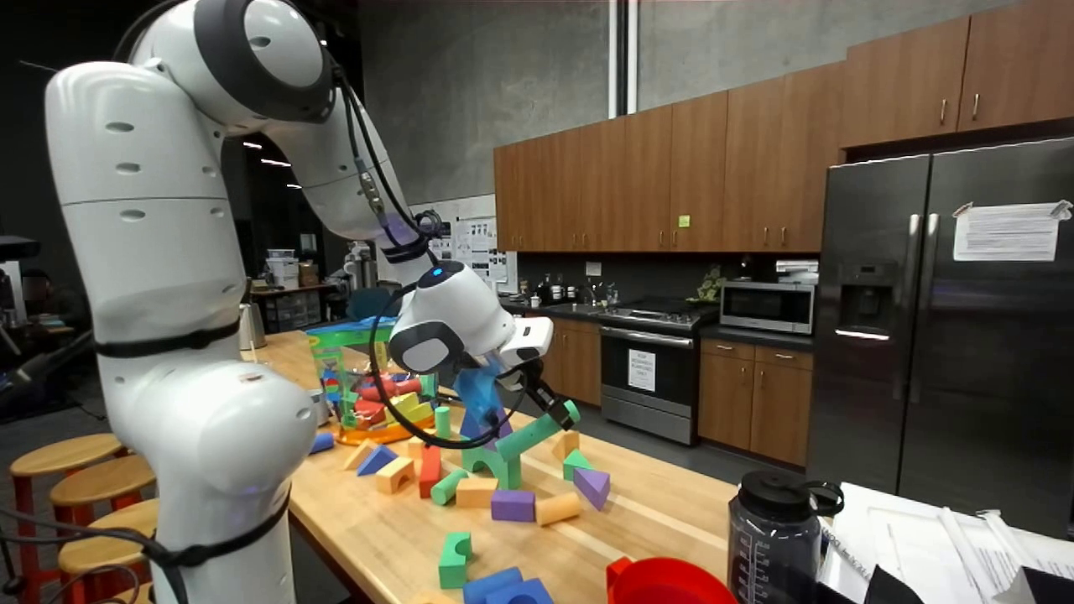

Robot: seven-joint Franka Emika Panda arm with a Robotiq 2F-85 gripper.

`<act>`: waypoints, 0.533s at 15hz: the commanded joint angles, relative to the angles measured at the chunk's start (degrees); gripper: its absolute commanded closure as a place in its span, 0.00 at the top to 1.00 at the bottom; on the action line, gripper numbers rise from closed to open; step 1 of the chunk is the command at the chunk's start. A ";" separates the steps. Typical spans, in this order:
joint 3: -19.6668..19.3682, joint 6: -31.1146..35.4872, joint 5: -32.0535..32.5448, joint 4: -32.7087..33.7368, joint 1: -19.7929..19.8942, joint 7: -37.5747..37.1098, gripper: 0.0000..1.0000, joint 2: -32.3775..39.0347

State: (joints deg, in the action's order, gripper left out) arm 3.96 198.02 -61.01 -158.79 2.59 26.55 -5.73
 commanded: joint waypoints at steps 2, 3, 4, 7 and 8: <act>3.52 0.00 -0.39 -0.69 2.43 0.76 0.15 -3.26; 4.02 0.00 0.11 -0.94 2.36 -0.16 0.15 -3.53; 4.74 0.00 0.27 -0.88 2.57 -0.78 0.15 -3.49; 6.00 -0.02 -0.01 -0.68 2.20 -2.55 0.15 -2.97; 6.57 -0.04 -0.15 -0.59 2.34 -3.44 0.15 -2.77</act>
State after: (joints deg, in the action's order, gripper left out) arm 8.88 197.97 -60.99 -158.77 4.14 25.13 -7.49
